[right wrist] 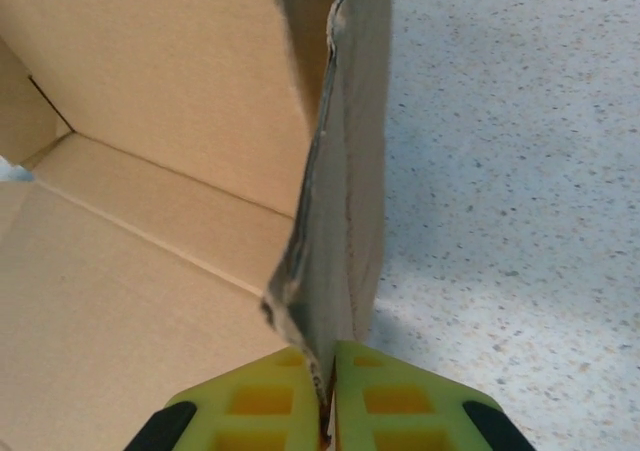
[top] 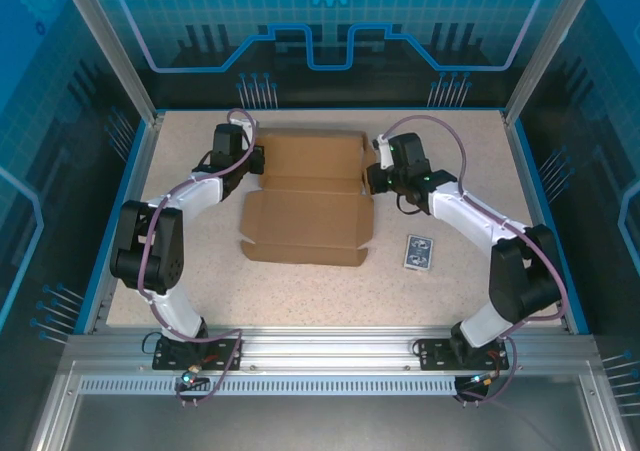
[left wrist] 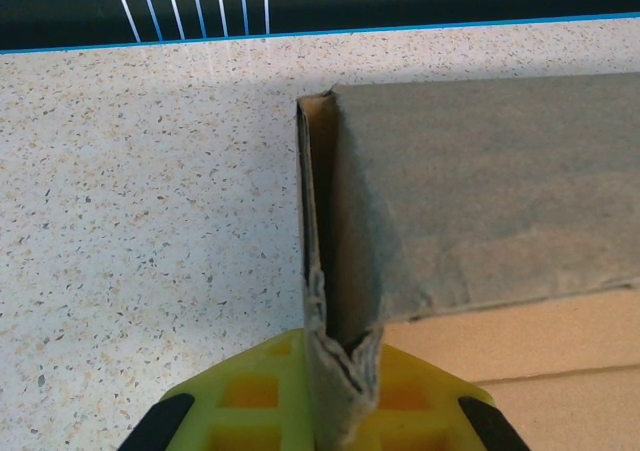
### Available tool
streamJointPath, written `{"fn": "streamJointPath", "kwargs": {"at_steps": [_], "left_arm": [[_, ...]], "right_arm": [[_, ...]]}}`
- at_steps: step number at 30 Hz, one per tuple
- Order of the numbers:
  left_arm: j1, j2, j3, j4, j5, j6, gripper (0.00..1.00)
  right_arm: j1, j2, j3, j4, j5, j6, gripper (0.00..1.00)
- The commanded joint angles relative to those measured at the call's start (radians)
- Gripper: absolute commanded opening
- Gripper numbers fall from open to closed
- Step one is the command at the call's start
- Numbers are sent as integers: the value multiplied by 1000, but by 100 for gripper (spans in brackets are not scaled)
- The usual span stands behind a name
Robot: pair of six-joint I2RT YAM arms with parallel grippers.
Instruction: Fold the paper box
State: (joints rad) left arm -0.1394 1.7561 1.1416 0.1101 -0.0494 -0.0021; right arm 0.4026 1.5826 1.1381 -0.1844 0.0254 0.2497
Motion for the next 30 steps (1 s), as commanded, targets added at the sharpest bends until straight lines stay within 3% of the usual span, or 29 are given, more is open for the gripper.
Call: {"fn": "streamJointPath", "kwargs": {"at_steps": [1,10,16,30], "left_arm": [[-5,-27,4,10,30,-27,0],[-5,-37,1,6,27,-18,0],[-5,-35,1,8,27,-19,0],[-5,-32,3,6,23,-13,0]], "right_arm": [[37,53,63,8,-24,24,12],[45,122,116,28,-25,-26,33],[2,98,77,60,-129,-95,48],[-77,-81,-32,-9,-168,-177,54]]}}
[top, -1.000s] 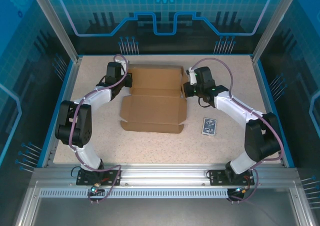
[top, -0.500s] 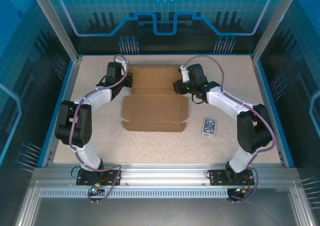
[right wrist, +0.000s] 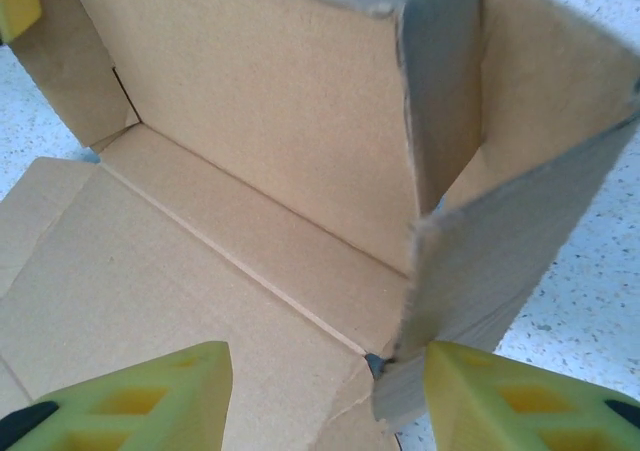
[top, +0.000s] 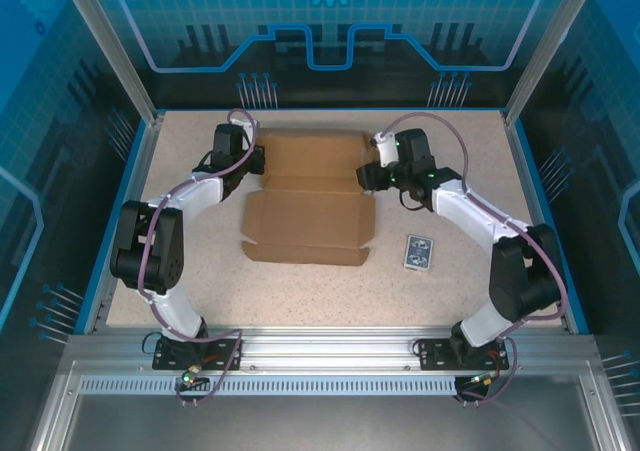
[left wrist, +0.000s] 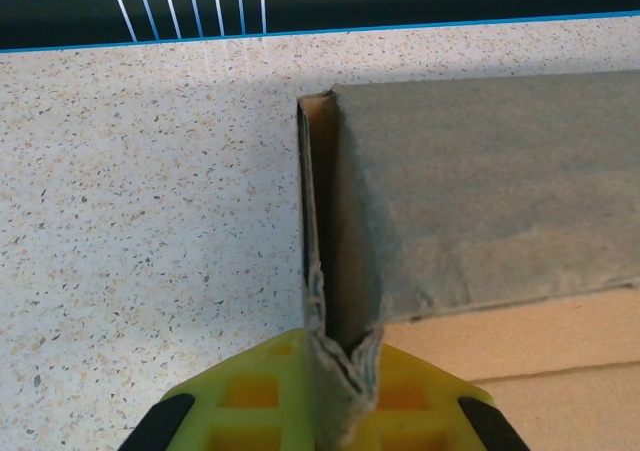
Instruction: Fold the paper box
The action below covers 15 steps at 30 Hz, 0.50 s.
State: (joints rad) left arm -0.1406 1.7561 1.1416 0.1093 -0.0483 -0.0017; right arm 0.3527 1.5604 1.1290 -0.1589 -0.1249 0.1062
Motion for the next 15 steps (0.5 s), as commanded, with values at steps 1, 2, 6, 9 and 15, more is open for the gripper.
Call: {"fn": "streamJointPath", "kwargs": {"at_steps": [1,2,6,9,15], "left_arm": [[-4,-32,4,7,21,-13,0],[-4,-31,4,7,22,-14,0],[-4,-31,5,6,22,-13,0],[-4,-30,4,6,22,-14,0],[-4,-35,4,3,21,-12,0]], "right_arm": [[-36,-75,-30,-42,-20,-36,54],[-45,-91,-36,-46,-23,-41,55],[-90,-147,-60,-51,-37,-49,56],[-135,-175,-75,-49,-52,-49,56],[-257,-158,-80,-49,-57,10,55]]}}
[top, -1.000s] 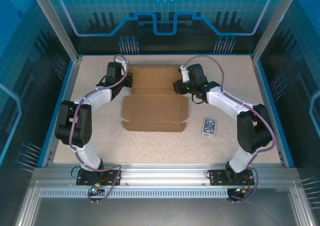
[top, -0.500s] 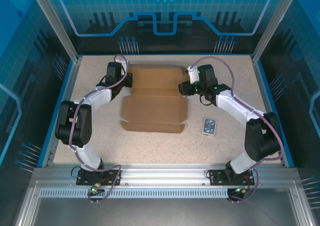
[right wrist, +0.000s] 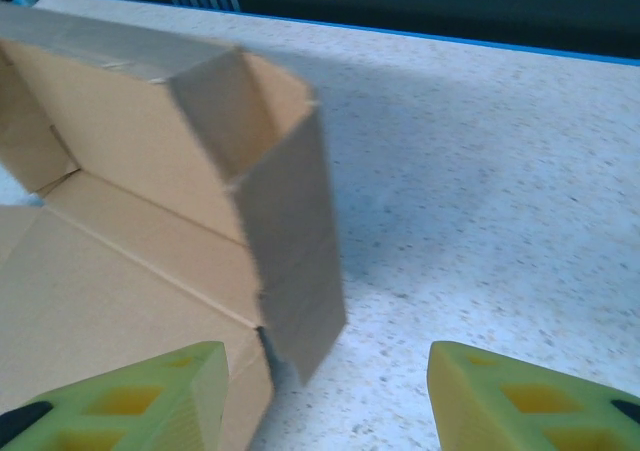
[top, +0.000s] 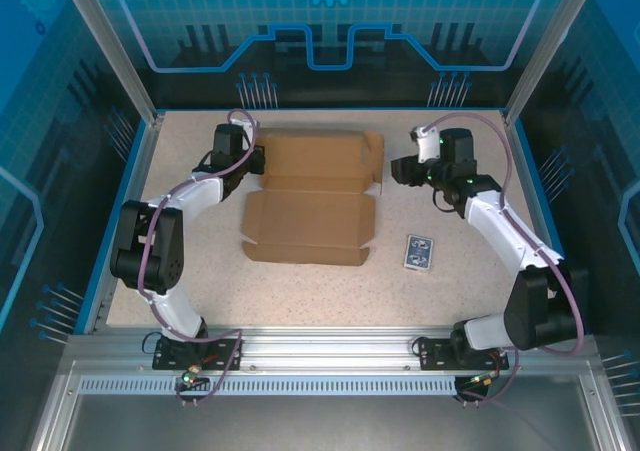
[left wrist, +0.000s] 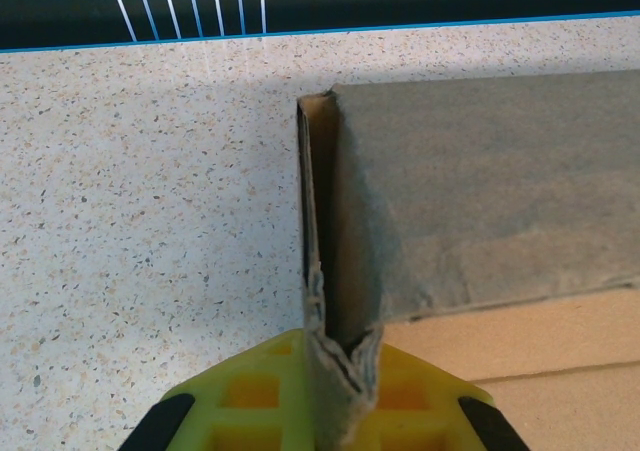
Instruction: Fold the paper box
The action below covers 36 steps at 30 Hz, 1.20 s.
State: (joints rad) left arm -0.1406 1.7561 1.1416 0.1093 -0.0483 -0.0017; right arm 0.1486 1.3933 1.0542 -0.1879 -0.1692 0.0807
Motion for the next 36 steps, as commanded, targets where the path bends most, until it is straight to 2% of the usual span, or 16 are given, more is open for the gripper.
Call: {"fn": "streamJointPath", "kwargs": {"at_steps": [1,4,8,14,26,36], "left_arm": [[-4,-35,4,4,23,-13,0],[-5,-36,4,7,26,-16,0],[-5,-38,4,6,26,-19,0],[-4,-43,3,4,27,-18,0],[-4,-43,1,7,31,-20,0],[-4,-44,0,5,38,-20,0]], "right_arm": [[-65,30,5,-29,-9,43,55],[-73,110,36,-29,-11,45,55],[-72,228,76,9,-91,62,55],[-13,339,142,38,-172,23,56],[55,436,250,4,-249,-76,59],[75,474,285,6,-290,-154,56]]}}
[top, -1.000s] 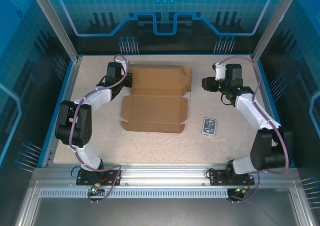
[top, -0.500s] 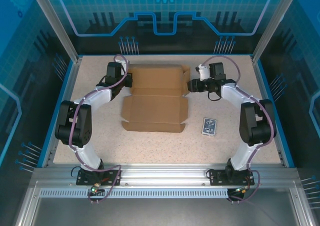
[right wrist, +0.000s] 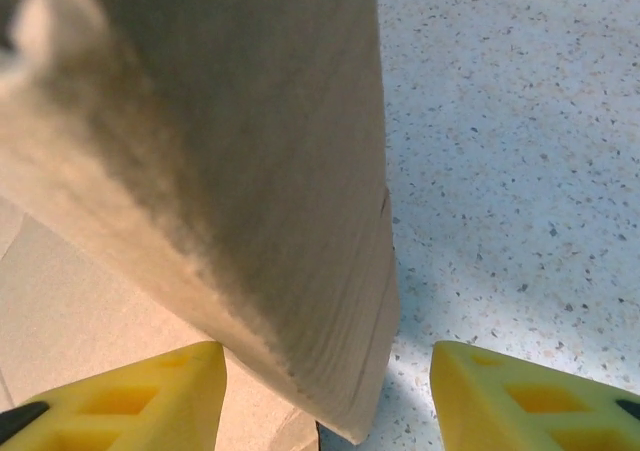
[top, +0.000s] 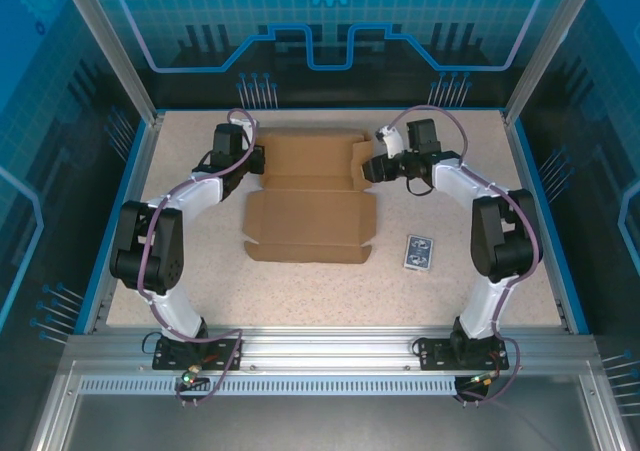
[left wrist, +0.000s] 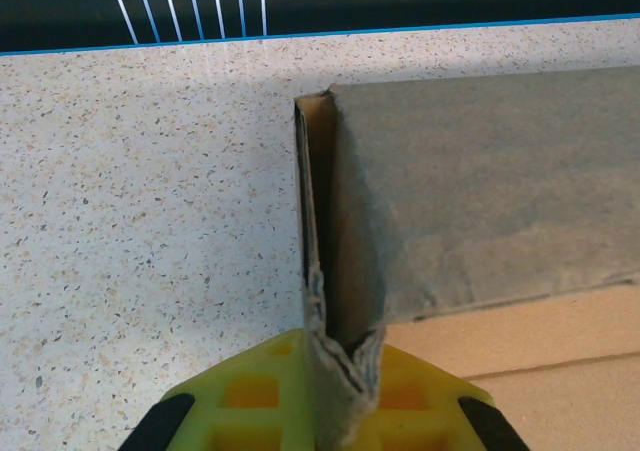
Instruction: Fold the paper box
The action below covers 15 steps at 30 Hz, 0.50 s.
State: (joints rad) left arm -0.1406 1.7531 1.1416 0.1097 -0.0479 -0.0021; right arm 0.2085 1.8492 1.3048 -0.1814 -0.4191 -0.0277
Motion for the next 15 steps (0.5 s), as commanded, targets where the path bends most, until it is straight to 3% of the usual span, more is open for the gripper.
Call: {"fn": "streamJointPath", "kwargs": {"at_steps": [1,7,15], "left_arm": [[-5,-41,0,4,39,-19,0],[-5,-42,2,-1,43,-22,0],[-5,-41,3,-1,46,-22,0]], "right_arm": [[14,20,34,11,-44,-48,56],[23,28,25,74,-57,-53,54],[50,2,-18,178,31,-14,49]]}}
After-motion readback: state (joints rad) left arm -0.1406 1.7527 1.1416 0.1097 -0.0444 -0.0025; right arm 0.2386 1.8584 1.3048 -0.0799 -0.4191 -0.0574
